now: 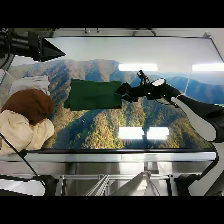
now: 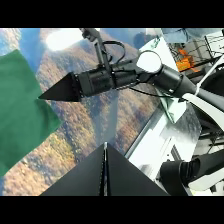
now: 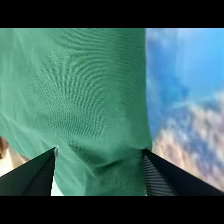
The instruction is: Fold the shirts.
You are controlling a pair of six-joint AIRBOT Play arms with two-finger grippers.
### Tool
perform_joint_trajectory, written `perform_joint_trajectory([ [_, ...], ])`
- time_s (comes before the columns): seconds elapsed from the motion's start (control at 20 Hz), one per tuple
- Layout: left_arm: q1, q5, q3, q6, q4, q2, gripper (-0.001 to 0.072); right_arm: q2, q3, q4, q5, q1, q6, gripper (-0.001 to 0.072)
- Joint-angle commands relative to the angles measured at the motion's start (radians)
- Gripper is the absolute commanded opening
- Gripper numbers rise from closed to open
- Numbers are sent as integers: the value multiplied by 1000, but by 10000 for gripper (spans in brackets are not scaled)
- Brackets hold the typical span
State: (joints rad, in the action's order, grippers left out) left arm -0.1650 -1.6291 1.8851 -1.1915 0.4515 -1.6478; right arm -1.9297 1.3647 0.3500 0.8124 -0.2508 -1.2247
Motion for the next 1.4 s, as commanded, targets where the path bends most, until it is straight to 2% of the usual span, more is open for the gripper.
perform_joint_trajectory([
  [0.0,0,-9,0,6,0,0,21,-19,23,-22,43,11,22,548],
  [0.05,0,-17,0,6,0,0,21,-15,35,-21,104,26,23,461],
  [0.15,0,-32,0,6,0,0,21,7,53,-10,210,68,26,461],
  [0.25,0,-25,0,6,0,0,21,39,53,19,230,113,26,463],
  [0.3,0,-20,0,6,0,0,21,48,53,24,229,131,26,466],
  [0.4,0,-12,0,7,0,0,21,48,53,31,224,150,23,638],
  [0.65,0,-14,0,16,0,0,21,-6,53,31,219,111,-5,643],
  [0.85,0,-18,0,22,0,0,21,-50,54,29,201,68,-90,642],
  [1.0,0,-17,0,32,-2,0,21,-80,54,-19,185,28,-92,641],
  [1.05,0,-17,0,33,-1,0,21,-90,60,-46,174,9,-90,618],
  [1.1,0,-17,0,33,-2,0,21,-101,74,-68,161,-11,-85,598],
  [1.25,0,-20,0,40,-2,0,21,-147,162,-76,156,-72,-87,597],
  [1.3,0,-21,0,40,-2,0,21,-158,187,-91,158,-83,-88,548],
  [1.35,0,-22,0,40,-2,0,21,-159,202,-113,160,-87,-73,259],
])
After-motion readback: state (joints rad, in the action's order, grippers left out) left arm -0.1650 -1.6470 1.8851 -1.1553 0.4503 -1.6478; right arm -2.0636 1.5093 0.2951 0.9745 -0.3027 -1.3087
